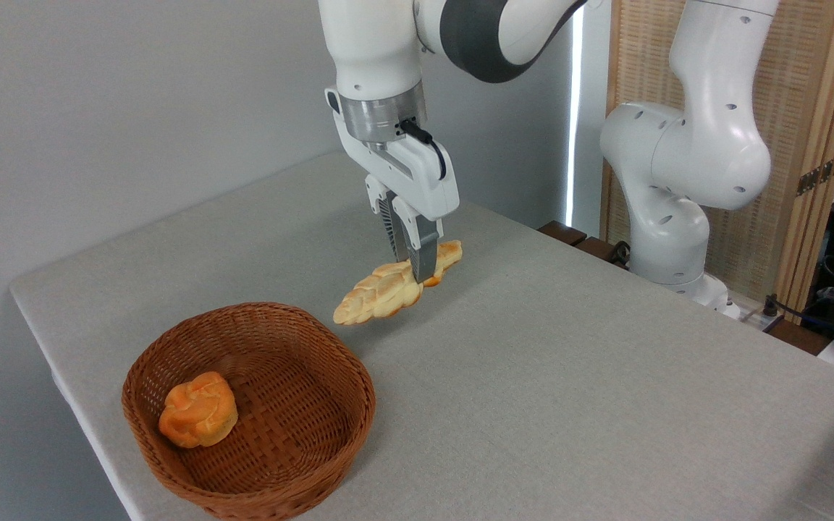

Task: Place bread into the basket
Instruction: 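Lift the gripped loaf up off the table, then carry the loaf over the wicker basket and lower it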

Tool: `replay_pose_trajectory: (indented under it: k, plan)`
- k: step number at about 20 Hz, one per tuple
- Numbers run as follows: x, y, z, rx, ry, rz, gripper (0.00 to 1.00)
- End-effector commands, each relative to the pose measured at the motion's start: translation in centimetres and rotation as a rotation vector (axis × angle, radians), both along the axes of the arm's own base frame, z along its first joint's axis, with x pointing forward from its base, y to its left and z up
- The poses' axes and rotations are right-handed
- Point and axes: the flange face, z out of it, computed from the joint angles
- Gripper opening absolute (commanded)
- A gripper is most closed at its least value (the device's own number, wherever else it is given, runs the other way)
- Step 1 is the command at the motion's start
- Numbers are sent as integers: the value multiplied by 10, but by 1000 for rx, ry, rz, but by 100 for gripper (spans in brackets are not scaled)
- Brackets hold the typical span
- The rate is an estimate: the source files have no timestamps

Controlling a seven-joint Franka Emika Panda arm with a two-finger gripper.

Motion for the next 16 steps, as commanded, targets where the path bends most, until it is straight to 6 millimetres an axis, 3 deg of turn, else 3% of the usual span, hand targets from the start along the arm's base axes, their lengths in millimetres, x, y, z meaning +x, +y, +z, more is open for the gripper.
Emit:
replay_pose_trajectory:
  k: [1, 4, 10, 13, 16]
  plan:
    - [7, 12, 23, -79, -15, 27, 31]
    - [18, 18, 31, -91, -40, 46, 32]
    - [77, 8, 58, -146, -93, 66, 32]
    - [100, 8, 61, -149, -148, 76, 34]
    - [124, 4, 50, -151, -205, 87, 36]
